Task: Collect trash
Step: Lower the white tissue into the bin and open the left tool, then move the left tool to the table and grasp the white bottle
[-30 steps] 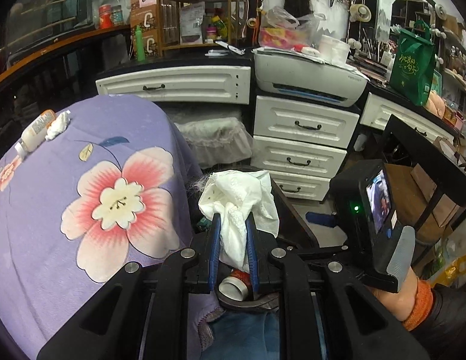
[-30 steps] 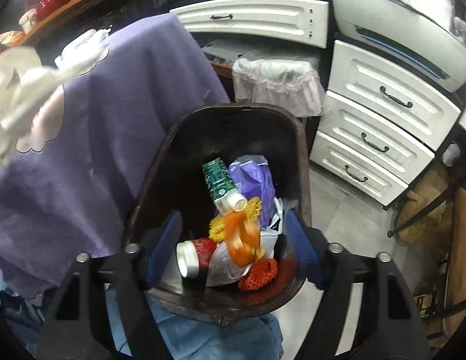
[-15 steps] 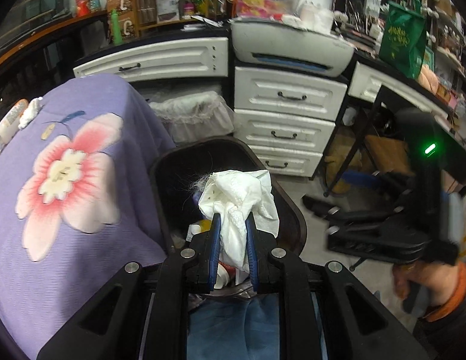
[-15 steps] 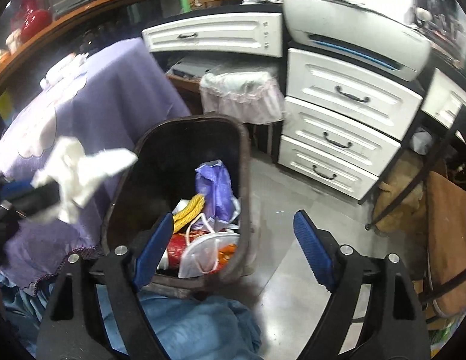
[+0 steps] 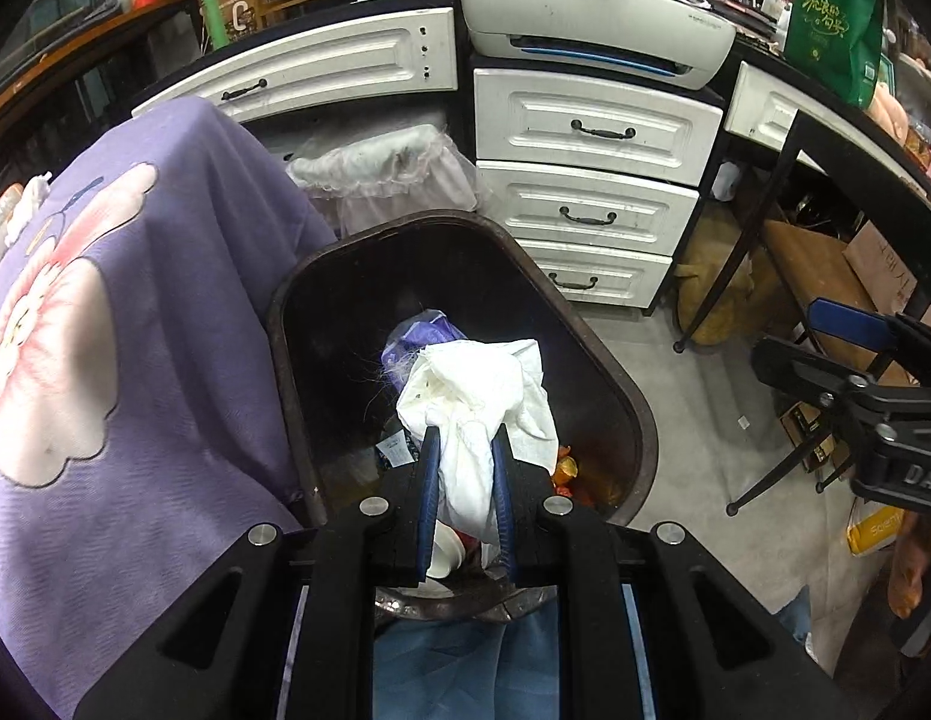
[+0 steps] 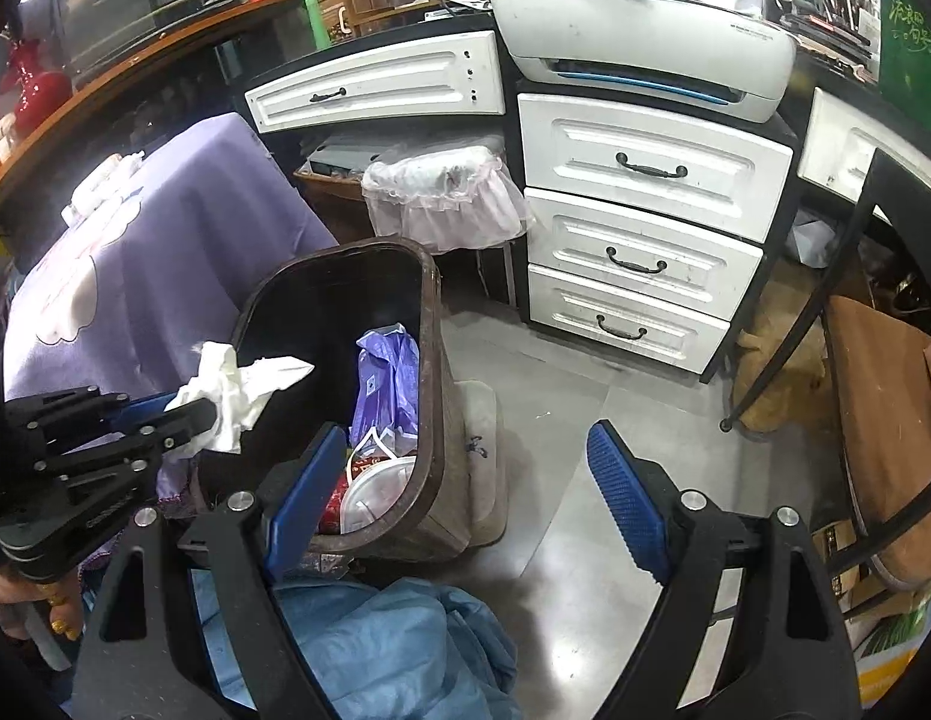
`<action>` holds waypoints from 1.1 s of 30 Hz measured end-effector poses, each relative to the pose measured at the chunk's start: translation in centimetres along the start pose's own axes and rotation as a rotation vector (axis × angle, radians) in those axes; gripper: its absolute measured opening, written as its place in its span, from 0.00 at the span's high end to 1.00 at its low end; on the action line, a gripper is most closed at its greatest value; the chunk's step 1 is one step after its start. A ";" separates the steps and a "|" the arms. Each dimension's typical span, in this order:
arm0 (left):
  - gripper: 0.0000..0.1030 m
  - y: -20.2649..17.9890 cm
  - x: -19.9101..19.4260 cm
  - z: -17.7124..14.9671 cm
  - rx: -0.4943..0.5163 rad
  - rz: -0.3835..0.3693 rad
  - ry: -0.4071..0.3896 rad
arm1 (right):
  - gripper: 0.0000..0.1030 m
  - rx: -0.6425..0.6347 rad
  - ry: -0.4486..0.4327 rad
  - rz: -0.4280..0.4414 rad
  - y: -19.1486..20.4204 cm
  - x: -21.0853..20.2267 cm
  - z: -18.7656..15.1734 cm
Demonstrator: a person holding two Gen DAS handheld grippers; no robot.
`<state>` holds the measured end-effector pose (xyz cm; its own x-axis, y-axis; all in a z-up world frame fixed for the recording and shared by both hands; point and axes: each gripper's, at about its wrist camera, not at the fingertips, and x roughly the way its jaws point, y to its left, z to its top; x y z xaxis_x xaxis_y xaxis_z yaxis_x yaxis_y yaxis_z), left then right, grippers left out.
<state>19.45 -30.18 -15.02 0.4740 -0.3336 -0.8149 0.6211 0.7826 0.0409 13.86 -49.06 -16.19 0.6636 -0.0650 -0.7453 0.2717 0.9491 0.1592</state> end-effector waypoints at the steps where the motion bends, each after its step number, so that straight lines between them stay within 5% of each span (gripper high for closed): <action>1: 0.80 -0.1 0.1 0.0 0.004 0.003 -0.003 | 0.20 0.001 0.001 0.000 -0.1 0.0 0.0; 4: 0.71 -0.3 0.2 0.1 0.008 -0.006 0.003 | 0.20 0.008 0.000 0.001 -0.2 -0.1 0.0; 7: 0.46 -0.6 0.0 -0.1 0.015 -0.006 -0.011 | 0.20 0.010 0.001 -0.003 -0.3 -0.1 0.0; 13: 0.27 -0.8 -0.9 0.1 0.030 -0.018 -0.050 | 0.20 0.016 0.009 -0.003 -0.4 0.1 0.0; 33: 0.09 -0.2 -9.4 -0.4 0.076 0.036 -0.257 | 0.18 0.024 -0.108 -0.033 1.1 -2.9 1.9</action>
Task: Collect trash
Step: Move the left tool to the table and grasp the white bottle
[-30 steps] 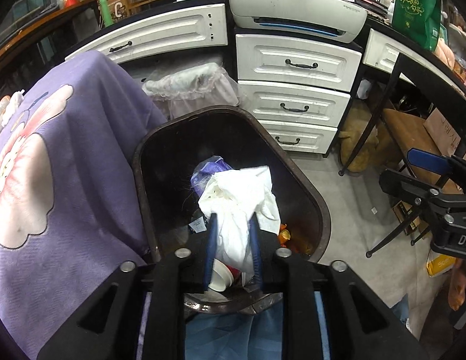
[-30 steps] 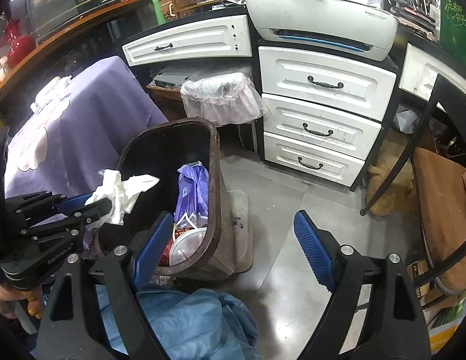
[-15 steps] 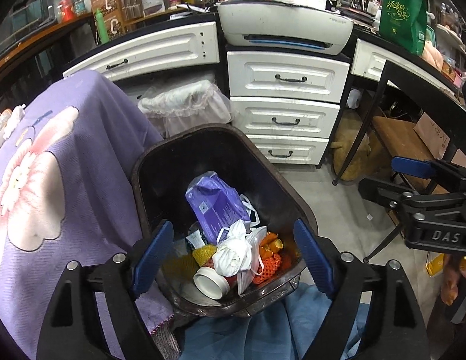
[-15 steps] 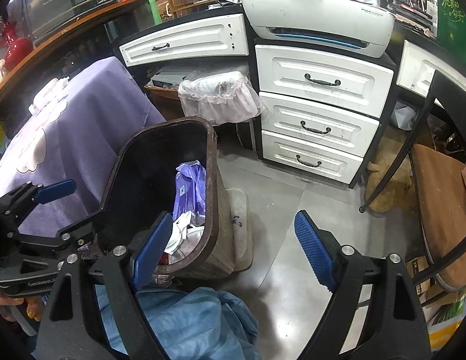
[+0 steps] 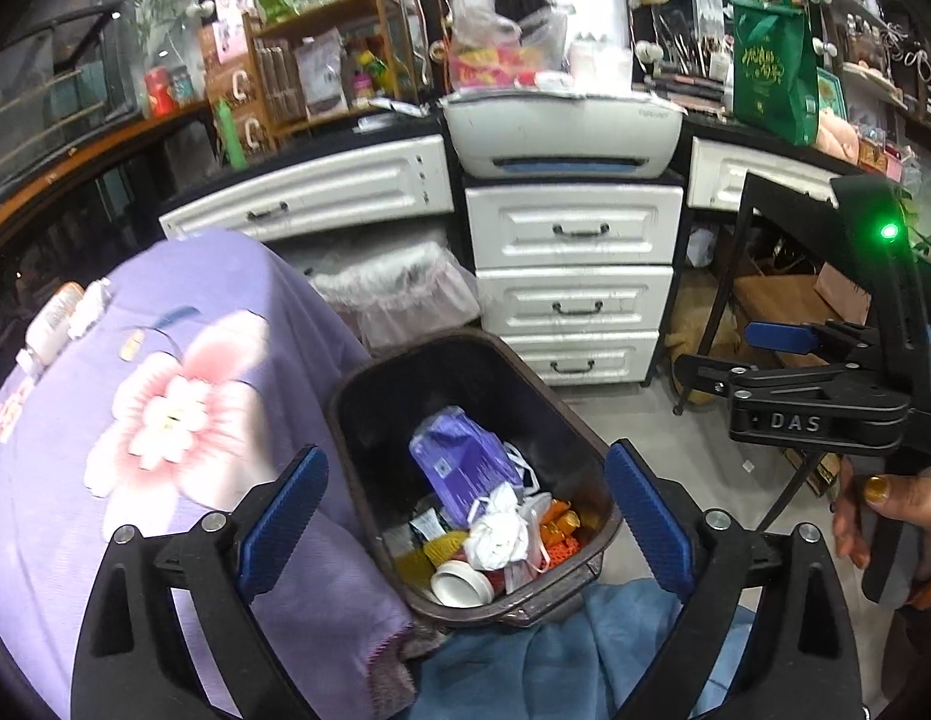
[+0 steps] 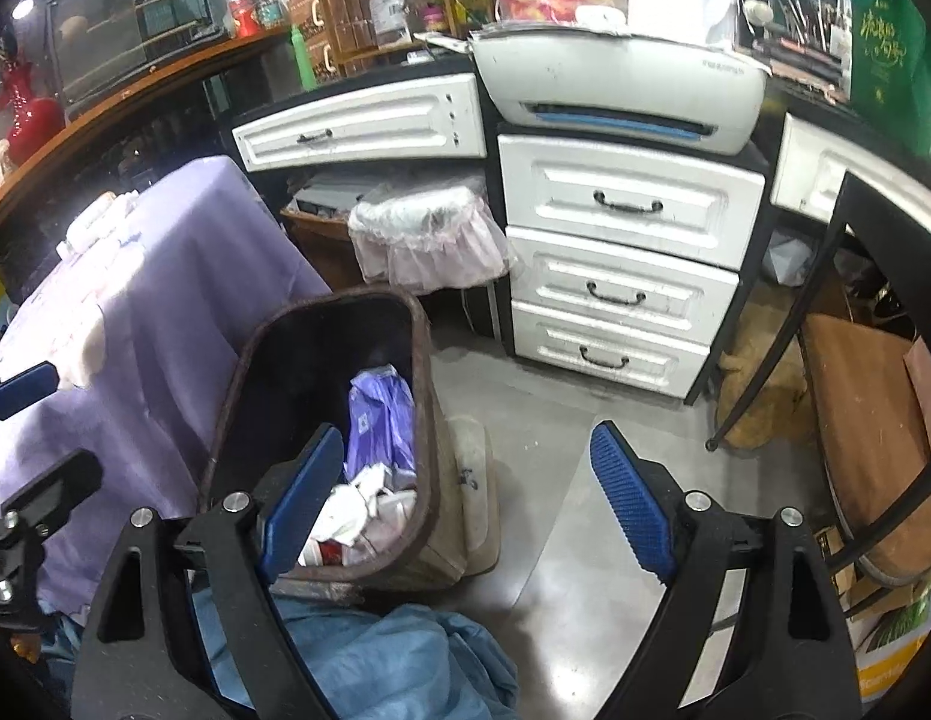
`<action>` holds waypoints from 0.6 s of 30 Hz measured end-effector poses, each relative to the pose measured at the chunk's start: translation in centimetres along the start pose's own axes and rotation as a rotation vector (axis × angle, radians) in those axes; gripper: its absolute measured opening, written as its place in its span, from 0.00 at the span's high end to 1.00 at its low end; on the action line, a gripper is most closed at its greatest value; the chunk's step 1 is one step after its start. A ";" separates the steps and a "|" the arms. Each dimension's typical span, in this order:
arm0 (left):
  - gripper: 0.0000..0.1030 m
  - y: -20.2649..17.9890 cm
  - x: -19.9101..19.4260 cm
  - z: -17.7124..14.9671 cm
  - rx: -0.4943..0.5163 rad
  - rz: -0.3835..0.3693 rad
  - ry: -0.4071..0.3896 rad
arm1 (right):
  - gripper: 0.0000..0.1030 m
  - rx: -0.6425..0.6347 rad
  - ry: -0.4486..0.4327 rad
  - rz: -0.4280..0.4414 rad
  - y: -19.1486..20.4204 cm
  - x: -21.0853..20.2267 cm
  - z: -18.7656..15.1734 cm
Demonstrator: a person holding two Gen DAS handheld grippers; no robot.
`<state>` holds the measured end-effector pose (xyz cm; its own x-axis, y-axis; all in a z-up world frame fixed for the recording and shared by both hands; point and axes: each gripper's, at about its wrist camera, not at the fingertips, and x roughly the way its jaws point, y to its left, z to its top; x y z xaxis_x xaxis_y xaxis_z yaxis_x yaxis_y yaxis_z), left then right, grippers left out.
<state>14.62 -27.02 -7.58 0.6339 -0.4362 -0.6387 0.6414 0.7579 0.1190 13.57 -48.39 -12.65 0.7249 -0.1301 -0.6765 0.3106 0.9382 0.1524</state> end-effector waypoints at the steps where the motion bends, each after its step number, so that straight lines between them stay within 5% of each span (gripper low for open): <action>1: 0.09 0.4 -0.6 0.2 -0.002 0.008 -0.012 | 0.18 -0.005 -0.011 0.008 0.4 -0.2 0.3; 8: 0.06 3.8 -3.4 1.2 0.014 0.075 -0.062 | 0.18 -0.081 -0.072 0.100 5.6 -1.3 3.0; 18: 0.05 12.5 -5.5 2.8 -0.003 0.189 -0.080 | 0.12 -0.240 -0.033 0.286 16.1 0.2 6.7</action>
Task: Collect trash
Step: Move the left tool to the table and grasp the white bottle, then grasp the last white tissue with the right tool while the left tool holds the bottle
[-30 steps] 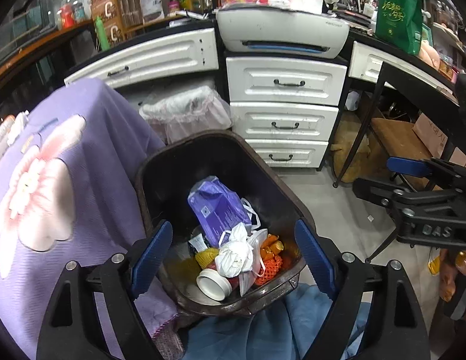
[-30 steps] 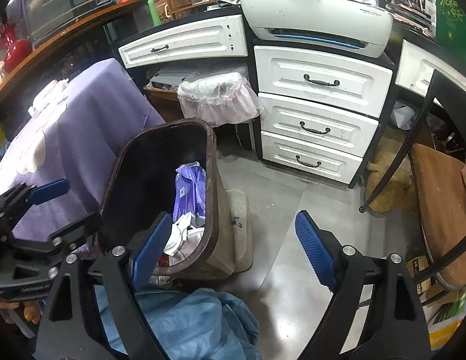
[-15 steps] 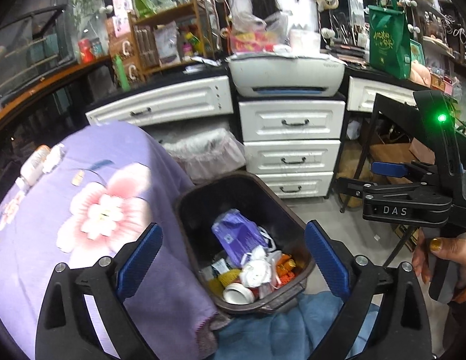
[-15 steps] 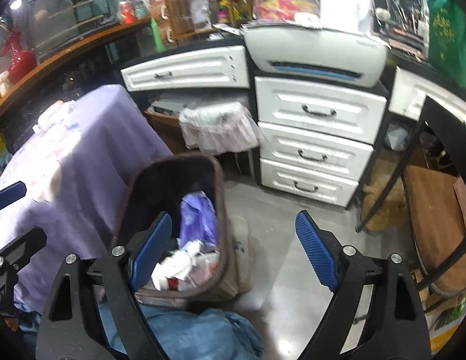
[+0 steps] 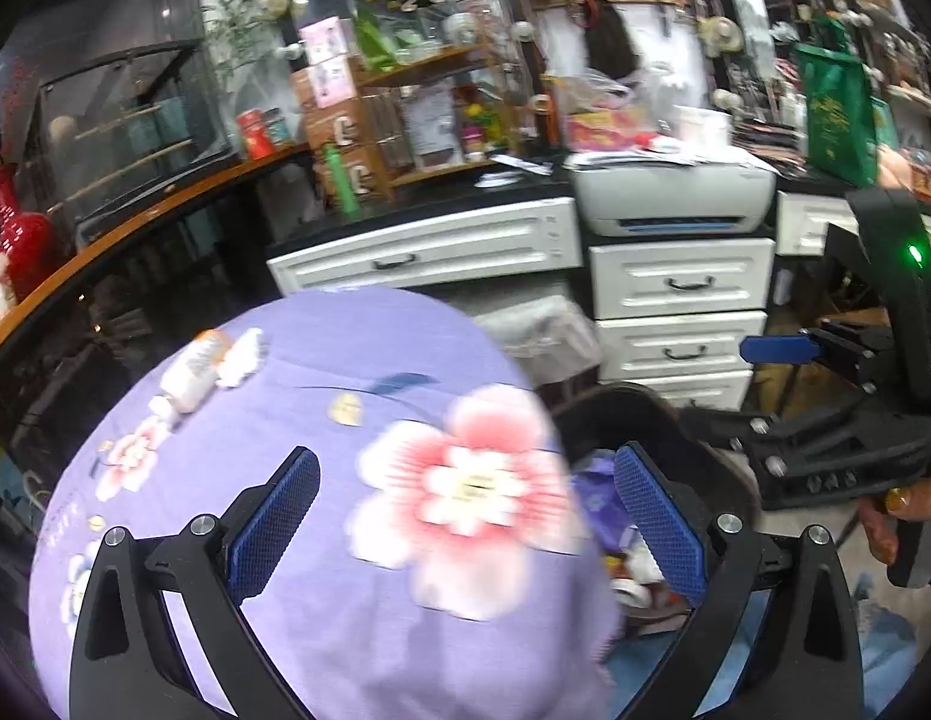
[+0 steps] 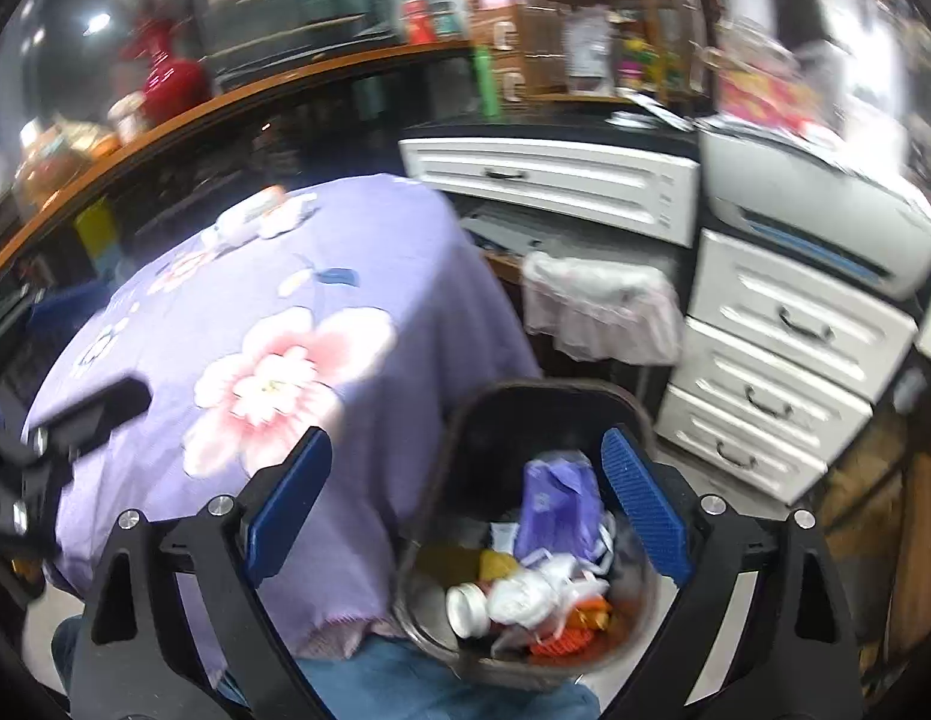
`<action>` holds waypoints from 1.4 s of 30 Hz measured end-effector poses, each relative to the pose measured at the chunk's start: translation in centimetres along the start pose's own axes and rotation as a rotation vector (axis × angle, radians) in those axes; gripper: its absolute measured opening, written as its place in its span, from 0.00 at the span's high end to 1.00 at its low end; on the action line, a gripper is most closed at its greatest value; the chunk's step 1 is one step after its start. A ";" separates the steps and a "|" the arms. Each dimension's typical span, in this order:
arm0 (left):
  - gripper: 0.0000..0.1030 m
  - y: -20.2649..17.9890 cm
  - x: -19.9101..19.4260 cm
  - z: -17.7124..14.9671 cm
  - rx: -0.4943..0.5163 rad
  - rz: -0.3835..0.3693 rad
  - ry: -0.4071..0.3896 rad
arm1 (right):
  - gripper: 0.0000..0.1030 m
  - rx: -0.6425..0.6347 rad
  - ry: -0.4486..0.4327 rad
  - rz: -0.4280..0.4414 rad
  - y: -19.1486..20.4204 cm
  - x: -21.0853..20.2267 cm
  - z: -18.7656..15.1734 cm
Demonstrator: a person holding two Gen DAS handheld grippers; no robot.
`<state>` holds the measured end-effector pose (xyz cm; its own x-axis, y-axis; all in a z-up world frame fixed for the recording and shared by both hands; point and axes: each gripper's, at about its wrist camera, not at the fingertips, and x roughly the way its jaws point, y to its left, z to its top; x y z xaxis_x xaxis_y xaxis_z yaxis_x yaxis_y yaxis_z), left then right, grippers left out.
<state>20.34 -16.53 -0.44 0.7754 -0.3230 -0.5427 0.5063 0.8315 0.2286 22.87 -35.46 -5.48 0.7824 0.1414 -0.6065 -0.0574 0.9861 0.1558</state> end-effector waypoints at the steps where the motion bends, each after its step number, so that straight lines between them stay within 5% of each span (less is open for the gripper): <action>1: 0.05 1.6 0.4 0.3 -0.022 -0.001 0.008 | 0.12 -0.013 0.002 0.019 1.0 0.5 0.7; 15: 0.05 21.2 11.9 2.5 -0.122 0.199 0.179 | 0.09 -0.103 0.070 0.177 8.4 10.1 9.2; 20: 0.05 25.9 18.2 3.5 -0.052 0.221 0.279 | 0.09 -0.130 0.097 0.183 9.5 13.2 10.6; 29: 0.09 29.5 26.2 4.8 0.071 0.112 0.440 | 0.09 -0.149 0.168 0.218 10.6 17.4 11.1; 34: 0.34 29.7 29.3 4.3 0.073 0.092 0.528 | 0.09 -0.177 0.174 0.218 11.3 18.5 11.7; 42: 0.41 30.3 27.3 4.4 -0.034 0.119 0.429 | 0.09 -0.146 0.184 0.265 11.7 20.8 13.7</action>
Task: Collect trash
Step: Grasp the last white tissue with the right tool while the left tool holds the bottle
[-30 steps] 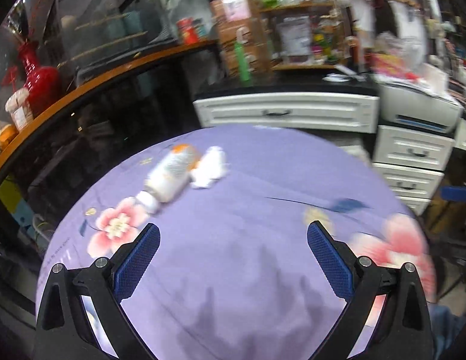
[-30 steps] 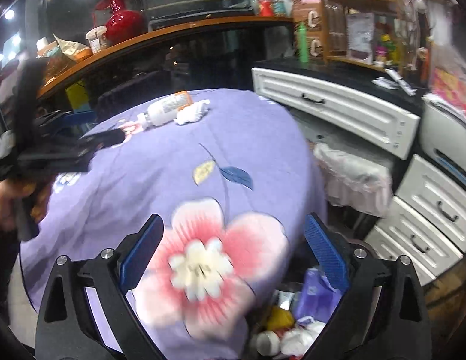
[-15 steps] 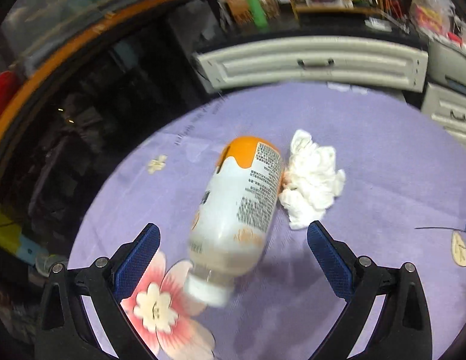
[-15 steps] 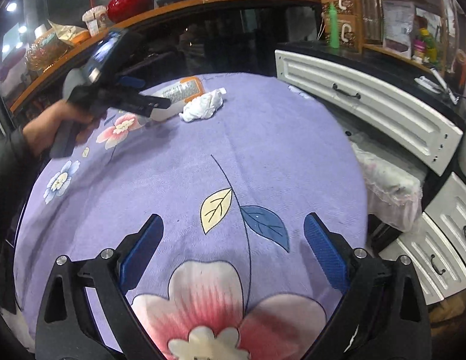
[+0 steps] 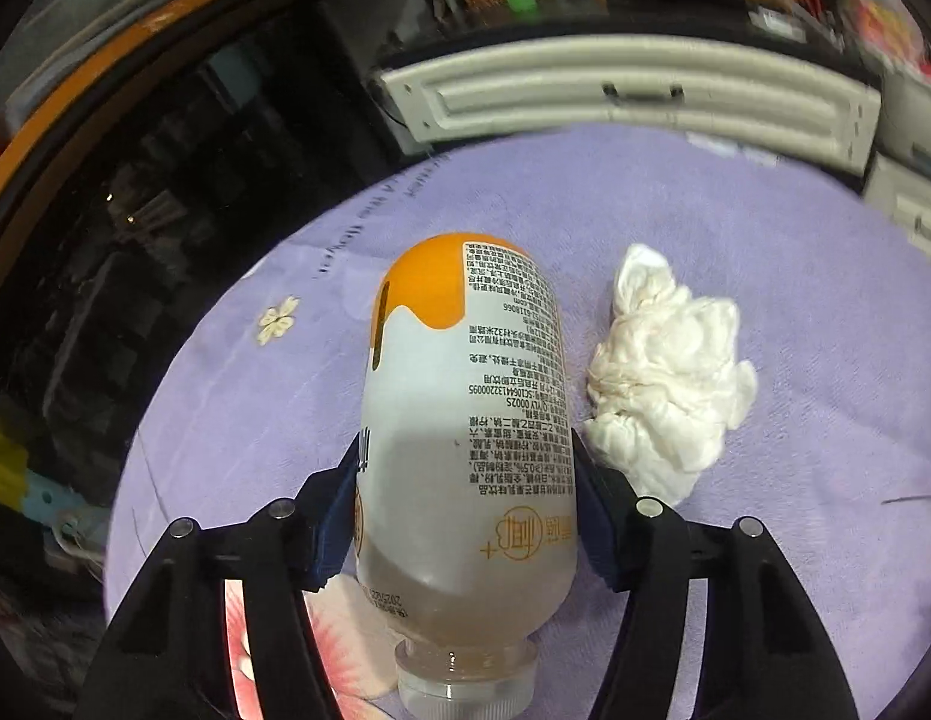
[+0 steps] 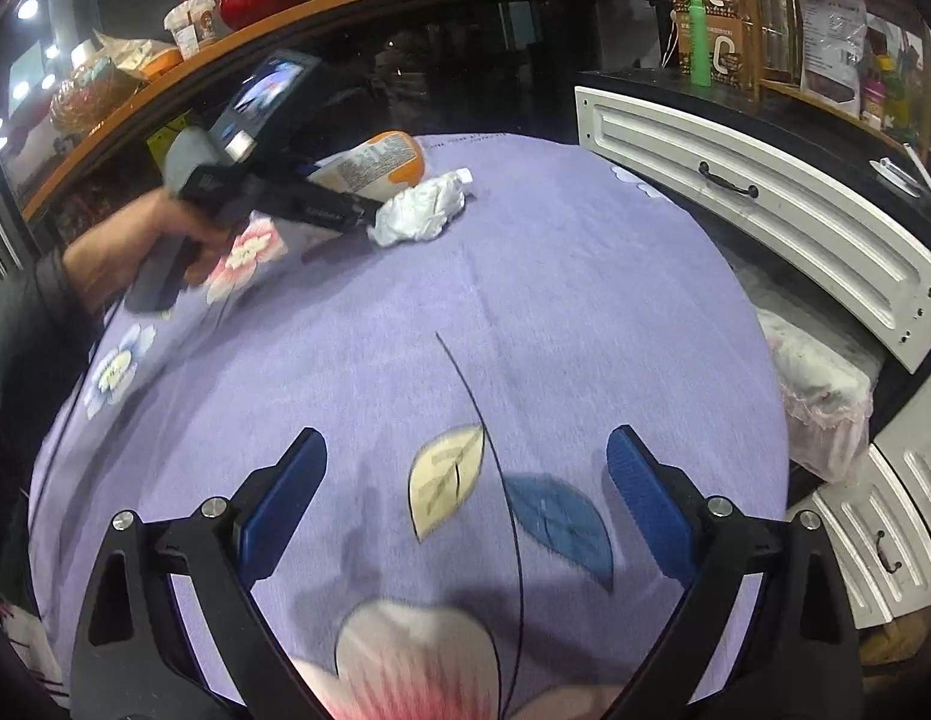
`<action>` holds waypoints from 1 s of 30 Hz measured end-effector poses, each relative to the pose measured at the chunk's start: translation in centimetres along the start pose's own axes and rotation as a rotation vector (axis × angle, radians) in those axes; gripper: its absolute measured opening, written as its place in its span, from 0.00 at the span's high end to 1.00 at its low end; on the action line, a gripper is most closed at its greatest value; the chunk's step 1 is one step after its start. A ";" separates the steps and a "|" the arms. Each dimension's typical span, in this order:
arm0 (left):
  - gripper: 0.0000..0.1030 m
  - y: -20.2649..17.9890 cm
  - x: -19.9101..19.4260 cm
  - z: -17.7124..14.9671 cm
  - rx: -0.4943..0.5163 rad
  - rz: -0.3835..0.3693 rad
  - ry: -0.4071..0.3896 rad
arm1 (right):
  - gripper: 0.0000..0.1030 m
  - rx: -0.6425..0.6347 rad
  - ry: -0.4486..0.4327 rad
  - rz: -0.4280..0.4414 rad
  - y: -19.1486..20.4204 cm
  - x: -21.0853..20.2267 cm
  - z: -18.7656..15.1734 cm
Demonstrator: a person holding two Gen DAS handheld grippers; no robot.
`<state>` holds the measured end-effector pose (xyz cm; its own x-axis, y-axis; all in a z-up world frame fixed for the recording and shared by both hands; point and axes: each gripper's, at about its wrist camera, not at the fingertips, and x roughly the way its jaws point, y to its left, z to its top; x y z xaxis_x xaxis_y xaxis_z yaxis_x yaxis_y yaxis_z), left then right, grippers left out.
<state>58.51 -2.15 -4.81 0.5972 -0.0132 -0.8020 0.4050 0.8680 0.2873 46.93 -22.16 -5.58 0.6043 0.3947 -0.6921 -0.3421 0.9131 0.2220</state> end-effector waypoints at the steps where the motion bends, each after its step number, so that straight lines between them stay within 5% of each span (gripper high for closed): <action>1: 0.41 0.2 -0.3 -0.3 -0.027 0.000 -0.008 | 0.09 0.011 0.005 0.011 0.0 0.4 0.6; 3: 0.41 0.7 -1.6 -1.3 -0.101 0.047 -0.032 | 0.09 0.033 0.002 0.031 -0.1 1.1 1.6; 6: 0.41 0.9 -4.5 -3.4 -0.195 0.010 -0.105 | 0.09 0.032 -0.006 0.039 0.3 2.8 4.2; 14: 0.41 -1.1 -11.6 -9.0 -0.261 0.059 -0.255 | 0.09 0.008 0.054 0.024 2.1 8.6 9.0; 26: 0.41 1.6 -13.2 -10.1 -0.375 0.032 -0.334 | 0.10 0.015 0.064 -0.049 3.8 14.7 13.1; 30: 0.41 1.9 -13.7 -10.7 -0.395 0.035 -0.353 | 0.44 0.003 0.084 -0.097 4.5 16.1 13.0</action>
<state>43.75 4.99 1.12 0.8302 -0.0884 -0.5504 0.1298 0.9909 0.0367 64.49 -10.37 -6.85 0.5716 0.2951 -0.7656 -0.2828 0.9468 0.1538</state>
